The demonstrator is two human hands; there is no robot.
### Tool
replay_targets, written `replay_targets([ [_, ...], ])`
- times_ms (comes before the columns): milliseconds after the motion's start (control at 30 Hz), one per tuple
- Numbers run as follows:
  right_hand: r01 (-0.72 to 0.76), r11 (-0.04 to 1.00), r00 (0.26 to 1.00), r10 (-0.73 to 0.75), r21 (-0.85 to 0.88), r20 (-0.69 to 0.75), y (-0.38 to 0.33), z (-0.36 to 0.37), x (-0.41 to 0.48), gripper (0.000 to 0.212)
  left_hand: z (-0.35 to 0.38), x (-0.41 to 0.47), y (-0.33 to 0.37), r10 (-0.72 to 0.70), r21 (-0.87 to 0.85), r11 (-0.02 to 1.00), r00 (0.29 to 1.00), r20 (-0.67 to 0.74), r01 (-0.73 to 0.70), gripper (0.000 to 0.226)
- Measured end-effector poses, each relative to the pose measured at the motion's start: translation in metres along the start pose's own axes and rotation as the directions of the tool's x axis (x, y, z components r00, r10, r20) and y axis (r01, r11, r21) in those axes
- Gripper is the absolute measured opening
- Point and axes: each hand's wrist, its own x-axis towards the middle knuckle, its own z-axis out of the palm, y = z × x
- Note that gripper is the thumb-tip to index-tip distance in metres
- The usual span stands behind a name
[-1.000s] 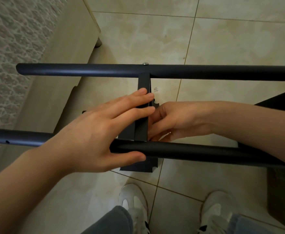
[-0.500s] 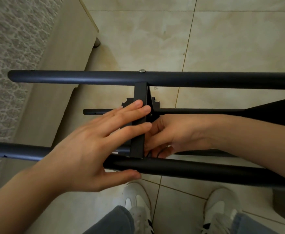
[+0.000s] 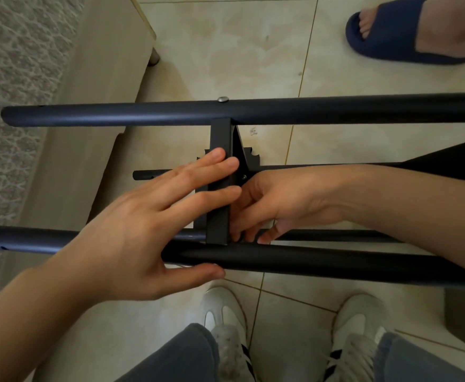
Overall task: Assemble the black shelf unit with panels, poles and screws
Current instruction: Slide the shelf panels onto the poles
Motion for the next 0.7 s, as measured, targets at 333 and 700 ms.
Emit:
replay_targets([
  [333,0.020,1.000,1.000,-0.021,-0.024,-0.007,0.0023,-0.0004,0.0018,0.020,0.0000,0.0010,0.0008,0.007,0.014,1.000,1.000,-0.005,-0.007,0.074],
  [700,0.015,1.000,0.999,-0.016,-0.019,-0.030,0.0047,0.0037,0.0057,0.015,0.0005,0.0012,0.0008,0.006,0.003,1.000,1.000,-0.009,-0.006,0.073],
])
